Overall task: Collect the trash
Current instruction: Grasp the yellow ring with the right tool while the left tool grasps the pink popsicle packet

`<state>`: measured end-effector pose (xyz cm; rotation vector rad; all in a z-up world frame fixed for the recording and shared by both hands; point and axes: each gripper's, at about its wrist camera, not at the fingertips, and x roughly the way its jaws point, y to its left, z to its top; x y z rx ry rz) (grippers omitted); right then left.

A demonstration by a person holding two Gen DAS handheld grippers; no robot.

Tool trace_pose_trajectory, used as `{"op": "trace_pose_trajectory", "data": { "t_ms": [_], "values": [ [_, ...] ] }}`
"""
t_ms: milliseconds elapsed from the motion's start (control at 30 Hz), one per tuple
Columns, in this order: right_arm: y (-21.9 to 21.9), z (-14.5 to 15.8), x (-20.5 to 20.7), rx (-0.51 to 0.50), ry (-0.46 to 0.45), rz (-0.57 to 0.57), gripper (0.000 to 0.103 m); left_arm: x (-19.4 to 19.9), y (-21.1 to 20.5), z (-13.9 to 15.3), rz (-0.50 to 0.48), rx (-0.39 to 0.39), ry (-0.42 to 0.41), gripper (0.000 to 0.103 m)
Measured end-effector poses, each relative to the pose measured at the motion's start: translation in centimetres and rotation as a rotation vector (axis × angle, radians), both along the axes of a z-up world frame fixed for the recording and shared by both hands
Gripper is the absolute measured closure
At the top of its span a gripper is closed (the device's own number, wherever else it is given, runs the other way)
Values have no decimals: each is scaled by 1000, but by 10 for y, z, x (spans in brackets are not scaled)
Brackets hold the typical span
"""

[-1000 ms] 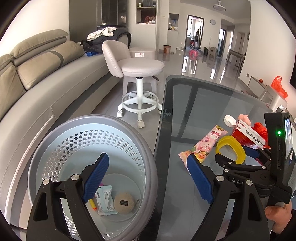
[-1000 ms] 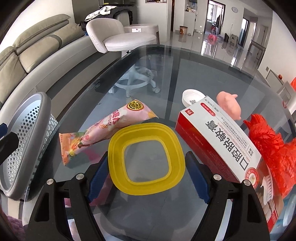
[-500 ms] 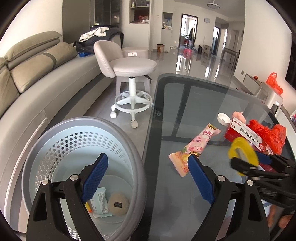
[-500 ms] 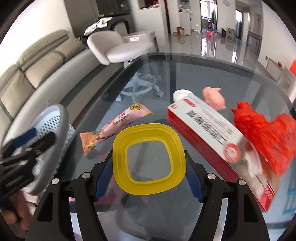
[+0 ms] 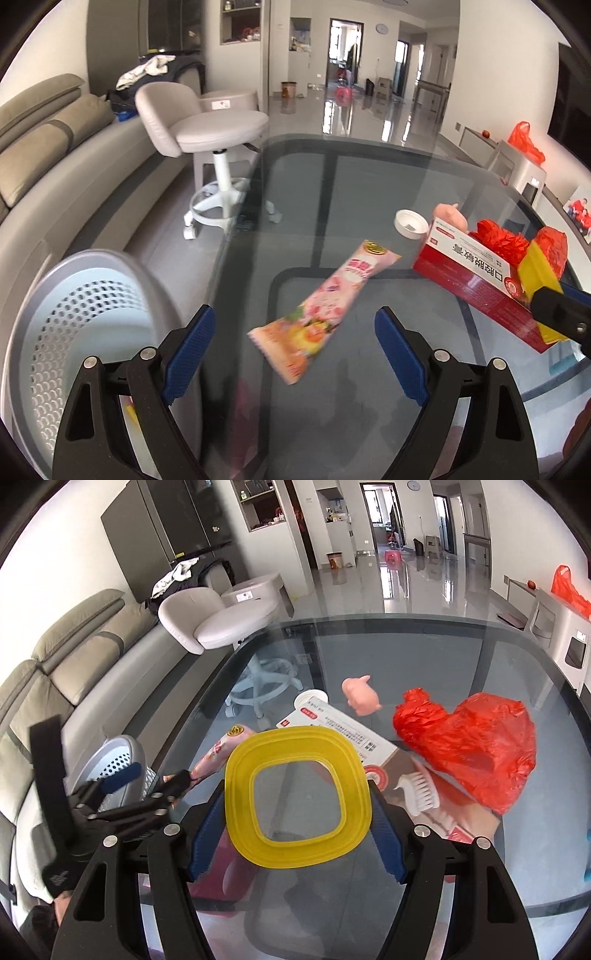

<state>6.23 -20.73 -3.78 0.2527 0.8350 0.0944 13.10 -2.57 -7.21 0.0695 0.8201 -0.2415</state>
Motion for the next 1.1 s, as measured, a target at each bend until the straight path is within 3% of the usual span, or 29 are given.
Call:
{"op": "trace_pose_trajectory", "data": {
  "t_ms": [267,400,533,600,633,767,867,1100],
  "values": [
    [-12,8,-6,29,-19,1,34,19,-25,-20,-21,33,52,17],
    [-13,10,-8,40,-25,2,34,26,-30,-28,-31,37,91,33],
    [-15,9,-9,40,-23,6,34,25,-34,-27,-34,48,80,47],
    [-15,9,-10,42,-21,5,34,23,-36,-27,-43,49,77,68],
    [-15,9,-10,43,-20,5,34,22,-37,-26,-52,43,81,73],
    [-15,6,-7,43,-12,6,34,18,-35,-22,-57,15,91,75],
    [-16,3,-5,54,-1,6,34,12,-30,-13,-55,18,70,90],
    [-10,4,-5,58,-12,6,34,-7,-9,15,-16,0,0,90]
  ]
}}
